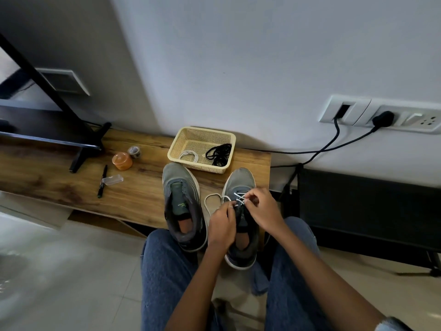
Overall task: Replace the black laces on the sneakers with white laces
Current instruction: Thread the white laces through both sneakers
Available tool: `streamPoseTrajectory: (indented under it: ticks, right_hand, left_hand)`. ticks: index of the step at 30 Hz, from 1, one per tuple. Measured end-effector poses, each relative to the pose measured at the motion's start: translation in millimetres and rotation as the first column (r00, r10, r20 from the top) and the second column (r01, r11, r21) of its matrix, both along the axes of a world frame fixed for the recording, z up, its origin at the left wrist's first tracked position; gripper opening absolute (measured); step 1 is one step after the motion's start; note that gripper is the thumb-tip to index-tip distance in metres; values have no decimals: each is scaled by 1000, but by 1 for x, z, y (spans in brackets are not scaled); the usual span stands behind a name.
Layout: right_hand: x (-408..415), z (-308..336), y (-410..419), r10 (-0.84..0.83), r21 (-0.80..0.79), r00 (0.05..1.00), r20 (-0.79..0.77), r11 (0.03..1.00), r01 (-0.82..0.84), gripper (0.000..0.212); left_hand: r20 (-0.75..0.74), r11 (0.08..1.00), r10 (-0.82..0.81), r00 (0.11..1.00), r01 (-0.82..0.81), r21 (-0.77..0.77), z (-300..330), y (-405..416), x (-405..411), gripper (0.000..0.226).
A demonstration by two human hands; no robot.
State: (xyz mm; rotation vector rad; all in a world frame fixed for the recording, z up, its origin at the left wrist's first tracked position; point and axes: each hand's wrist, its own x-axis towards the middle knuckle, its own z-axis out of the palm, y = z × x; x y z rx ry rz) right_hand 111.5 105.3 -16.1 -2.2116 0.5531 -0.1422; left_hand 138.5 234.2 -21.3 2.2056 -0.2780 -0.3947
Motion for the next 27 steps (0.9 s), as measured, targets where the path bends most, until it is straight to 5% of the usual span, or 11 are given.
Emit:
streamPoseTrajectory:
  ticks: [6,11,27]
  right_hand:
    - [-7,-2,11,-90,25,994,67,996,89,26]
    - [-4,-9,19,-74,-19,997,11,997,74,18]
    - [-7,-9,20,-162,69,985,65,985,158,6]
  left_hand:
    - [-5,999,-10,1000,10,46,-2,-3,18,9]
    - [-2,996,-12,1000,12,87,-2,-3,17,10]
    - [-141,977,119,983,-141,-159,-5,4,7,10]
